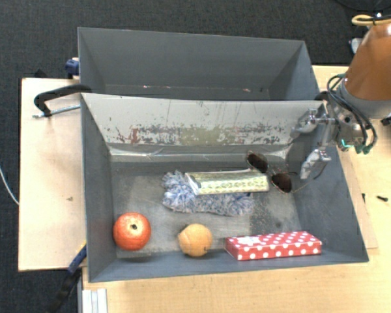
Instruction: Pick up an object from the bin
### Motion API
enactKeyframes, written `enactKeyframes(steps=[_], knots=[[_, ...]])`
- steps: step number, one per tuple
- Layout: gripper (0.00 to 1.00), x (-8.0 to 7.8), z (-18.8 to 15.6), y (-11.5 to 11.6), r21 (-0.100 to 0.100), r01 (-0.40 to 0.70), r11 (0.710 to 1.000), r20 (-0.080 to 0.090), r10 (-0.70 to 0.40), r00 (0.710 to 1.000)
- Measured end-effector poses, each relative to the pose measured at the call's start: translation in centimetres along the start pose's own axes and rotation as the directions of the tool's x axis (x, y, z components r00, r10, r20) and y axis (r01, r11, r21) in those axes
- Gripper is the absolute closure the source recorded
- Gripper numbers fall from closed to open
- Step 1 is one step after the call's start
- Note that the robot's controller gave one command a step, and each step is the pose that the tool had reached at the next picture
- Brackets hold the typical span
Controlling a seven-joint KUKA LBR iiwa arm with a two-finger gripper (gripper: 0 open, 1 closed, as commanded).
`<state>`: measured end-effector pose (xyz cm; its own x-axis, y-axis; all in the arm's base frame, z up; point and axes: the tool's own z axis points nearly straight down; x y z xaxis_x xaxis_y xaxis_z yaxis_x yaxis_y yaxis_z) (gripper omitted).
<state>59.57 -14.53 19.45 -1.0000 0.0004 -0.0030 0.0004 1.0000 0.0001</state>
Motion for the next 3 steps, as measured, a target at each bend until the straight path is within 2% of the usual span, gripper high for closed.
enactKeyframes(steps=[1,2,3], knots=[[0.00,-0.3,4.9,0.8,0.001,-0.016,1.000,0.006,0.016,1.000],[1.00,-1.0,11.7,2.4,0.000,0.019,1.000,0.008,-0.019,1.000],[1.00,-1.0,11.7,2.4,0.001,0.019,1.000,0.008,-0.019,1.000]])
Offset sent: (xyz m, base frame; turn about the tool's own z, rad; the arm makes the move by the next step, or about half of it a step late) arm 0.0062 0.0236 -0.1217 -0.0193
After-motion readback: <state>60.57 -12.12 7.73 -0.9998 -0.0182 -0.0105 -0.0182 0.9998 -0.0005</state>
